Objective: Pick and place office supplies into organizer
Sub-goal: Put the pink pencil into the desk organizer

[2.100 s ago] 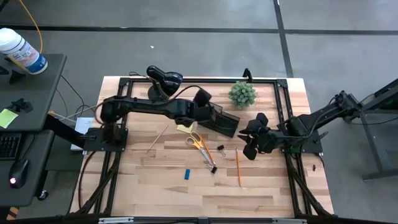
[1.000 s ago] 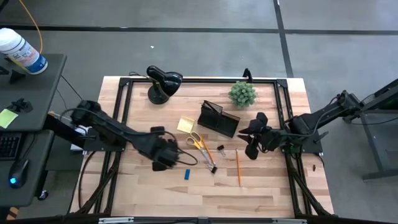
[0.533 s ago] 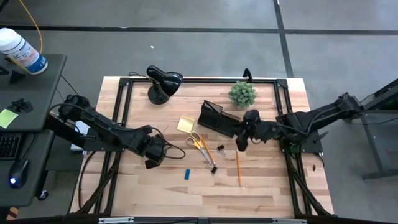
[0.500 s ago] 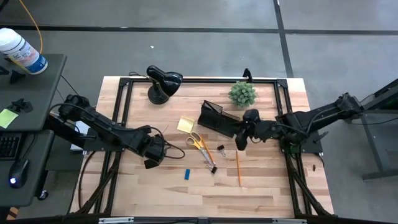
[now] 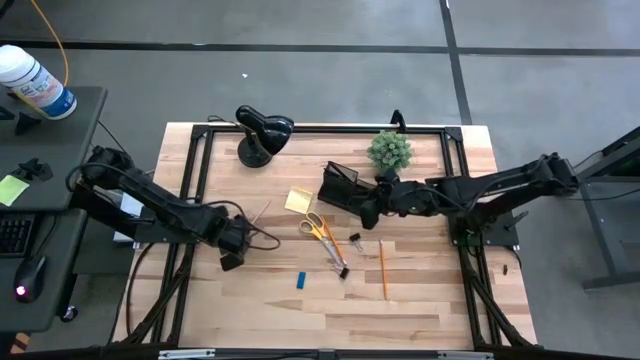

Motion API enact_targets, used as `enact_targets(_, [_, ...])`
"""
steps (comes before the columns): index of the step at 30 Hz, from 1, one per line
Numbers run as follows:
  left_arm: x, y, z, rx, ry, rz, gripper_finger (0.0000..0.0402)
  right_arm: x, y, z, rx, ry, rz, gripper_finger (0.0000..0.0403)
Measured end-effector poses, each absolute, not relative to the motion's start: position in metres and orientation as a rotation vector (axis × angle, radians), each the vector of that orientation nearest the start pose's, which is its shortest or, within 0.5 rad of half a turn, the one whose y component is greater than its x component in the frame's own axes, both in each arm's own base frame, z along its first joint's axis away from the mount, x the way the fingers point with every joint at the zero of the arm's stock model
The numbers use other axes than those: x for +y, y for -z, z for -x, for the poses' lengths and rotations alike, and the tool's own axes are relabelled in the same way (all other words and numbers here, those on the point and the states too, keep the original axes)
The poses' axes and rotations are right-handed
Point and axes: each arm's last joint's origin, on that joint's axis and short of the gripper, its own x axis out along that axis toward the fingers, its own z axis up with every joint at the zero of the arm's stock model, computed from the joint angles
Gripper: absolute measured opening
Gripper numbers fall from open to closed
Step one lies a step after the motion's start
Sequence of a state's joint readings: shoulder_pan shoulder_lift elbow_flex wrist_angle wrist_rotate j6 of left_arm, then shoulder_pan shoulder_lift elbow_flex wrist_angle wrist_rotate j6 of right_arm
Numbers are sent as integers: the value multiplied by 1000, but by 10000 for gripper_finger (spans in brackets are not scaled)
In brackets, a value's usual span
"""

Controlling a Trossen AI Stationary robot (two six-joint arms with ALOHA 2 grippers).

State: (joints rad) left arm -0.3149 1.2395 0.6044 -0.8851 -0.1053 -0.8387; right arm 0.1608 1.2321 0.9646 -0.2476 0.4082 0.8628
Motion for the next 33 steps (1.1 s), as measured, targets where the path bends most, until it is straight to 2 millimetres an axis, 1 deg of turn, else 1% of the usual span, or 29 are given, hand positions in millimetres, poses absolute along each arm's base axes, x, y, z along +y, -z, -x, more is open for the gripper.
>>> enact_targets(3, [-49,-157,-158,1412,-448,422,93,31,-293,-273,371,417,-735,83])
enact_targets(7, [-48,-159,-156,1385,-471,456,119,32,-285,-282,395,392,-784,83])
enact_targets(11, [-48,-159,-156,1358,-543,515,148,34,-278,-290,417,369,-830,83])
enact_targets(17, [-48,-159,-156,1340,-631,648,181,35,-276,-293,417,348,-861,83])
enact_targets(22, [-47,-159,-157,1310,-663,641,192,35,-277,-294,406,344,-873,83])
enact_targets(27, [-45,-160,-160,1207,-723,592,193,35,-279,-295,382,336,-880,83])
enact_targets(33, [-44,-158,-160,1190,-781,622,193,35,-280,-295,374,330,-873,83])
